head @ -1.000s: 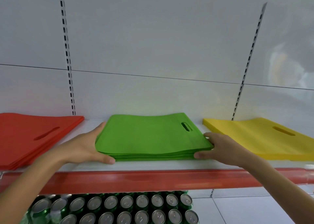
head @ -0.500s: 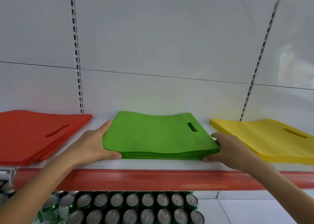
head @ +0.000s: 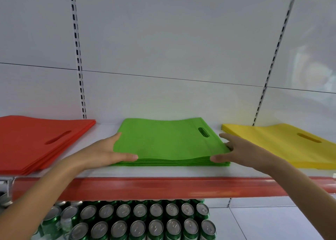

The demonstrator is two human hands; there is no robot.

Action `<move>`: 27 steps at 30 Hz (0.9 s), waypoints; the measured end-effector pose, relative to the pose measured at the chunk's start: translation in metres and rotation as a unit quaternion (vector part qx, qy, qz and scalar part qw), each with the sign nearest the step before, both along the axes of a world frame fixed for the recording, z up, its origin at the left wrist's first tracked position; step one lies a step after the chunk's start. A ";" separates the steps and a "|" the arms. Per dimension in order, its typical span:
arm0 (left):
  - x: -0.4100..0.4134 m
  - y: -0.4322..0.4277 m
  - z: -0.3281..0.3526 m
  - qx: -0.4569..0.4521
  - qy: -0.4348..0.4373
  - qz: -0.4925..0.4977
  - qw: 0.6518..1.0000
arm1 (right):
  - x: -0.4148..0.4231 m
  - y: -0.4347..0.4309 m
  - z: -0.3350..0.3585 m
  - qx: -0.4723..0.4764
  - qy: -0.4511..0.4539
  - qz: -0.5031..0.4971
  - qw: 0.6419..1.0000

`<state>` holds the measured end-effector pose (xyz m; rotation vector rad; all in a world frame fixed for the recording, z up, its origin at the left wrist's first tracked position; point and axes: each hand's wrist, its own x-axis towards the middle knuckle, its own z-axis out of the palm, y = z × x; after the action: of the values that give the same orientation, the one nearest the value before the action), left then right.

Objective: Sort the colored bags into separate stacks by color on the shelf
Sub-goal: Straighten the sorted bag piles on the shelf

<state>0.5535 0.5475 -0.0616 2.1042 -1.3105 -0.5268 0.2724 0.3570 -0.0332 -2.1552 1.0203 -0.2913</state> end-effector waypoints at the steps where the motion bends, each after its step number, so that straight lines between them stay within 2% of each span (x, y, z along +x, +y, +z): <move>1: 0.002 0.000 -0.001 0.009 -0.016 0.002 1.000 | -0.001 -0.002 -0.001 -0.013 0.003 0.003 1.000; 4: 0.009 0.000 -0.005 0.024 -0.076 -0.019 0.997 | 0.000 -0.002 -0.002 -0.085 0.046 0.025 0.995; 10: 0.013 -0.008 -0.018 -0.008 -0.162 -0.002 0.987 | 0.007 -0.006 -0.004 -0.155 0.080 0.016 0.985; 14: 0.010 -0.007 -0.015 0.003 -0.177 0.000 0.984 | 0.006 -0.016 -0.005 -0.186 0.082 0.010 0.979; 18: 0.015 -0.007 -0.017 0.005 -0.156 0.001 0.988 | 0.008 -0.004 -0.006 -0.191 0.096 0.017 0.977; 22: 0.018 -0.012 -0.021 0.043 -0.221 0.014 0.974 | 0.011 -0.005 -0.010 -0.237 0.125 0.003 0.963; 27: 0.008 -0.008 -0.015 0.068 -0.238 0.021 0.969 | 0.011 -0.002 -0.008 -0.268 0.133 0.028 0.954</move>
<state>0.5611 0.5398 -0.0768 2.4665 -1.5135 -0.0887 0.2831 0.3550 -0.0417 -2.7685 1.1193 -0.2788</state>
